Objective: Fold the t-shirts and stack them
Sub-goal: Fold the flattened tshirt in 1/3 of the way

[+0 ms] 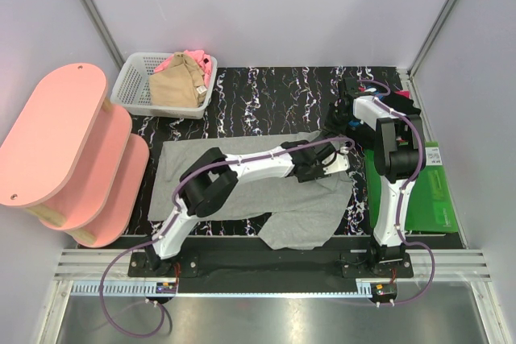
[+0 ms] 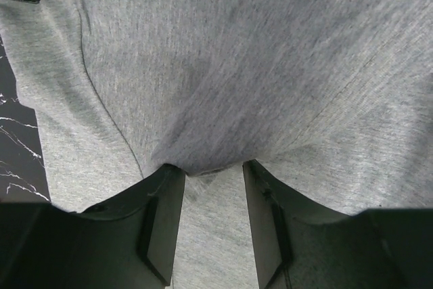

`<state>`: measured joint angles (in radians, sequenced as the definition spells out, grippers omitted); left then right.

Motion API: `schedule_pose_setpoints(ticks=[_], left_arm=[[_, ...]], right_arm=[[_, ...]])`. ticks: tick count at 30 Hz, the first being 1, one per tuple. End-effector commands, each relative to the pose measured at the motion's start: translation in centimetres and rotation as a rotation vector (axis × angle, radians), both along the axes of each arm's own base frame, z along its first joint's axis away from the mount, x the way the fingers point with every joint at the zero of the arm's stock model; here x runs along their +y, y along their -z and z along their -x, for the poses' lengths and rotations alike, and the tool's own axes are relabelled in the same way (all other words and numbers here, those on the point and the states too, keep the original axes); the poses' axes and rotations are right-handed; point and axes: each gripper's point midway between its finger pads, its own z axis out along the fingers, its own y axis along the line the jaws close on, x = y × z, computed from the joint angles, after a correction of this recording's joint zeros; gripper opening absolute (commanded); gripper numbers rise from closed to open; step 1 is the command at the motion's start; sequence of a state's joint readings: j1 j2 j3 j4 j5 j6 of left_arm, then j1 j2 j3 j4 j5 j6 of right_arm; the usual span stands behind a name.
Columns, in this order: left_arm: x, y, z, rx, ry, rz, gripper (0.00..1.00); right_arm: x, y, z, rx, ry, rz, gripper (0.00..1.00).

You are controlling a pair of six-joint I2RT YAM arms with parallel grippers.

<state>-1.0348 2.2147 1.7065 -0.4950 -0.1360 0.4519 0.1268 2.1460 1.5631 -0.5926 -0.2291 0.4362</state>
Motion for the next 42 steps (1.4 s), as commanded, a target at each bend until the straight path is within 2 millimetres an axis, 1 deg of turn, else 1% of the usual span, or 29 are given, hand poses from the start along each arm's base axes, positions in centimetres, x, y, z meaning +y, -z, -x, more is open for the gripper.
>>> schedule_pose_setpoints(ticks=[1, 2, 3, 4, 7, 9, 12, 15, 16, 18, 19, 21, 22, 24, 25, 27, 28, 30, 32, 34, 35, 36, 38, 39, 42], left_arm=[[-1.6, -1.2, -1.8, -0.056, -0.012, 0.053, 0.42], [-1.6, -1.1, -2.0, -0.055, -0.014, 0.053, 0.39], [-1.7, -0.8, -2.3, -0.055, -0.017, 0.051, 0.29], [-1.8, -0.9, -2.5, -0.056, -0.018, 0.054, 0.24], [-1.9, -1.1, -3.2, -0.059, -0.027, 0.059, 0.15], [-1.8, -1.7, -3.6, -0.065, -0.032, 0.067, 0.13], [-1.9, -2.7, -3.7, -0.074, -0.027, 0.075, 0.13], [-1.5, -4.0, -3.2, -0.072, -0.018, 0.081, 0.17], [-1.2, -4.8, -3.0, -0.077, -0.012, 0.086, 0.20], [-0.8, -5.6, -2.5, -0.072, -0.005, 0.090, 0.24], [-0.5, -6.6, -2.1, -0.070, -0.003, 0.102, 0.28], [0.0, -7.2, -1.0, -0.039, 0.014, 0.110, 0.30], [0.5, -8.0, -0.3, -0.030, 0.019, 0.122, 0.31], [1.1, -7.8, 1.4, 0.014, 0.044, 0.119, 0.32], [1.3, -8.9, 1.8, 0.012, 0.051, 0.139, 0.33], [1.7, -9.2, 2.8, 0.031, 0.063, 0.145, 0.33], [1.9, -9.7, 3.0, 0.030, 0.064, 0.154, 0.33], [2.1, -9.6, 3.1, 0.034, 0.060, 0.152, 0.32], [1.6, -8.6, 3.6, 0.069, 0.066, 0.153, 0.32], [1.2, -7.1, 3.5, 0.087, 0.055, 0.133, 0.37], [1.0, -6.6, 3.1, 0.080, 0.044, 0.126, 0.39], [0.5, -5.7, 3.0, 0.090, 0.040, 0.116, 0.42], [0.5, -5.0, 2.1, 0.063, 0.015, 0.091, 0.44], [0.2, -4.3, 1.7, 0.059, 0.016, 0.080, 0.44], [-0.3, -3.6, 0.8, 0.041, 0.010, 0.066, 0.44]], right_arm=[[-0.5, 1.6, 1.3, 0.052, 0.006, 0.030, 0.13], [-0.5, 1.5, 1.3, 0.049, 0.006, 0.029, 0.13], [-0.6, 1.6, 1.3, 0.051, 0.008, 0.031, 0.13], [-0.6, 1.5, 1.3, 0.049, 0.005, 0.031, 0.13], [-0.6, 1.4, 1.4, 0.047, 0.005, 0.034, 0.13], [-0.6, 1.5, 1.4, 0.049, 0.006, 0.034, 0.13], [-0.6, 1.6, 1.4, 0.052, 0.006, 0.033, 0.13], [-0.6, 1.4, 1.3, 0.046, 0.004, 0.035, 0.13], [-0.7, 1.4, 1.3, 0.046, 0.005, 0.033, 0.13], [-0.5, 1.4, 1.2, 0.045, 0.001, 0.029, 0.13], [-0.5, 1.5, 1.3, 0.049, 0.002, 0.027, 0.13], [-0.5, 1.4, 1.2, 0.046, 0.004, 0.026, 0.13], [-0.6, 1.4, 1.1, 0.046, 0.004, 0.027, 0.13], [-0.5, 1.4, 1.1, 0.044, 0.002, 0.027, 0.13], [-0.5, 1.5, 1.2, 0.047, 0.003, 0.029, 0.13], [-0.5, 1.5, 1.2, 0.050, 0.005, 0.026, 0.13], [-0.5, 1.5, 1.2, 0.050, 0.003, 0.025, 0.13], [-0.5, 1.4, 1.2, 0.047, 0.005, 0.023, 0.13], [-0.4, 1.3, 1.2, 0.046, 0.003, 0.022, 0.13], [-0.5, 1.3, 1.2, 0.047, 0.005, 0.022, 0.13], [-0.5, 1.2, 1.2, 0.046, 0.005, 0.021, 0.13], [-0.5, 1.3, 1.2, 0.046, 0.007, 0.022, 0.13], [-0.5, 1.3, 1.3, 0.046, 0.004, 0.026, 0.13], [-0.5, 1.3, 1.4, 0.048, 0.005, 0.026, 0.13], [-0.5, 1.3, 1.4, 0.047, 0.003, 0.024, 0.13]])
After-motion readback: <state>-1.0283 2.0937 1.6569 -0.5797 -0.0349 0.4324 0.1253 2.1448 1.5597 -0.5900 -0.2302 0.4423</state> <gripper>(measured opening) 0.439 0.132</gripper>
